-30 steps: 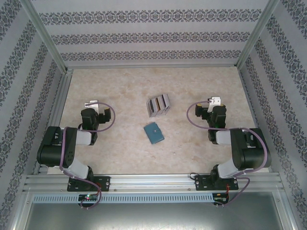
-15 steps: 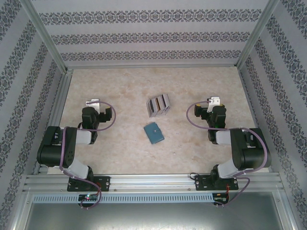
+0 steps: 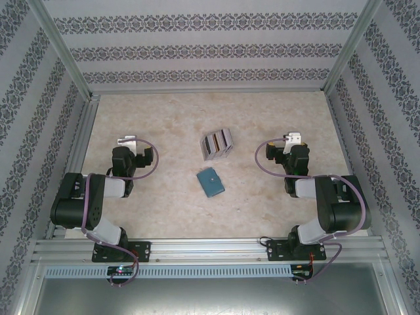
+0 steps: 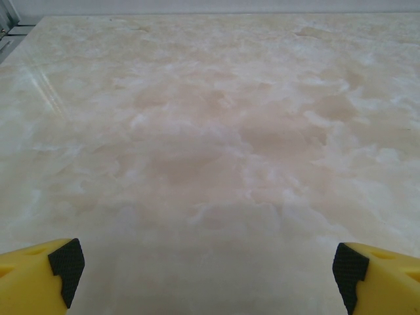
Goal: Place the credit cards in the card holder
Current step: Reset both arms
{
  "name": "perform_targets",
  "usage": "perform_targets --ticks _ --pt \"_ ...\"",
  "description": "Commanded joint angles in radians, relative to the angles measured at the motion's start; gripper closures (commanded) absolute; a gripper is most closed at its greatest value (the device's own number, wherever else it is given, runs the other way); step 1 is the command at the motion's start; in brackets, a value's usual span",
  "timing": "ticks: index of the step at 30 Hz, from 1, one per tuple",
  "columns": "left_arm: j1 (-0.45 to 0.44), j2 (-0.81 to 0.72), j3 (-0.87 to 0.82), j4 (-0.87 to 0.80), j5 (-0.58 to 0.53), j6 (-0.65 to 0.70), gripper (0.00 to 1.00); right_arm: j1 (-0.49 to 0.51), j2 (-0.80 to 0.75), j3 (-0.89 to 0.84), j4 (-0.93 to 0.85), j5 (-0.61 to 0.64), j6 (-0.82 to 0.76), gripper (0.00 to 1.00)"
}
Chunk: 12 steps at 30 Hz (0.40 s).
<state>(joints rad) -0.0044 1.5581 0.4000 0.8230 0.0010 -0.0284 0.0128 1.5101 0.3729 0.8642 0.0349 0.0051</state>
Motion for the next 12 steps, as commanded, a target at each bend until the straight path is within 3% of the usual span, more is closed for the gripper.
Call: perform_targets --ticks 1,12 --pt "0.011 0.001 0.017 -0.001 0.019 0.02 0.0 -0.002 -0.005 0.016 0.015 -0.021 0.023 0.02" --pt "0.011 0.002 0.019 -0.003 0.035 0.027 0.01 -0.003 -0.005 0.017 0.015 -0.02 0.02 0.02"
